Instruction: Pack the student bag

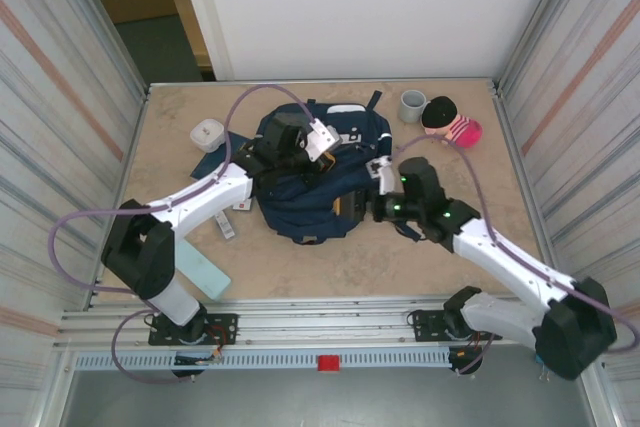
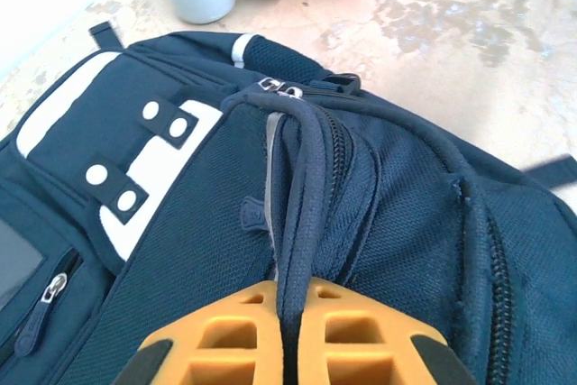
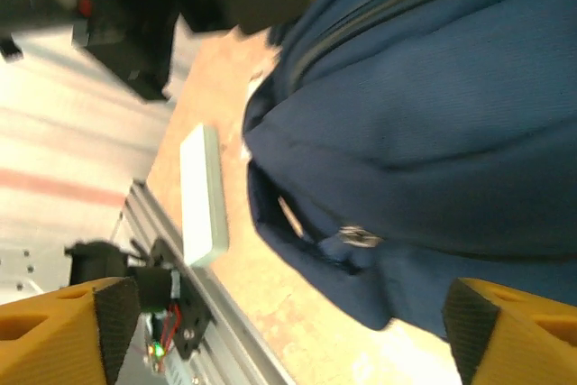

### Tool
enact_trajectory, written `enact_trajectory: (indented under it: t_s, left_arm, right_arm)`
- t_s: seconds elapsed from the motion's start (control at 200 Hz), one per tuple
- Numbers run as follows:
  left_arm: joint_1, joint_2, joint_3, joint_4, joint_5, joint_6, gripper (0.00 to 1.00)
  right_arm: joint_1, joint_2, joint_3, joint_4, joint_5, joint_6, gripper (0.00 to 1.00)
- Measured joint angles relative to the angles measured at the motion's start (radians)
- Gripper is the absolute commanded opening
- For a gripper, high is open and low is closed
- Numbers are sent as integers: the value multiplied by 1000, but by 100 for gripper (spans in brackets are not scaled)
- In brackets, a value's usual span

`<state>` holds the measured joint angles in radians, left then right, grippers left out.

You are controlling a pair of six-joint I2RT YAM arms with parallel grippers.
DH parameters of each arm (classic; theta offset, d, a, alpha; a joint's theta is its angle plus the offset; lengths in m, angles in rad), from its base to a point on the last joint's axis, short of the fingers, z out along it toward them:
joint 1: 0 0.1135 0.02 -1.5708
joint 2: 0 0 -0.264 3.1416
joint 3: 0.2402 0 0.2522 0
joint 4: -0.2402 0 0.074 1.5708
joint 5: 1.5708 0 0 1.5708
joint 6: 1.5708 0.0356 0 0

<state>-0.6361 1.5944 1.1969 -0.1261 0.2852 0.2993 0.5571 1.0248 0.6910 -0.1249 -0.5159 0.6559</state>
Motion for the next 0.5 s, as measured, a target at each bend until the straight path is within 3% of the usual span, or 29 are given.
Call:
enact_trajectory:
  t_s: [0.15, 0.391, 0.456, 0.501]
  left_arm:
    - [32, -18, -6, 3, 108, 53, 0]
    - [55, -18, -8, 5, 220, 69, 0]
    - [54, -18, -13, 12, 245, 62, 0]
    - [54, -18, -18, 18, 261, 52, 0]
  right_arm:
    - [-100, -72, -49, -5, -16, 139, 93]
    - [-107, 46, -104, 166, -23, 394, 91]
    - [-105, 92, -113, 219, -21, 454, 85]
    - [-102, 119, -113, 251, -14, 481, 74]
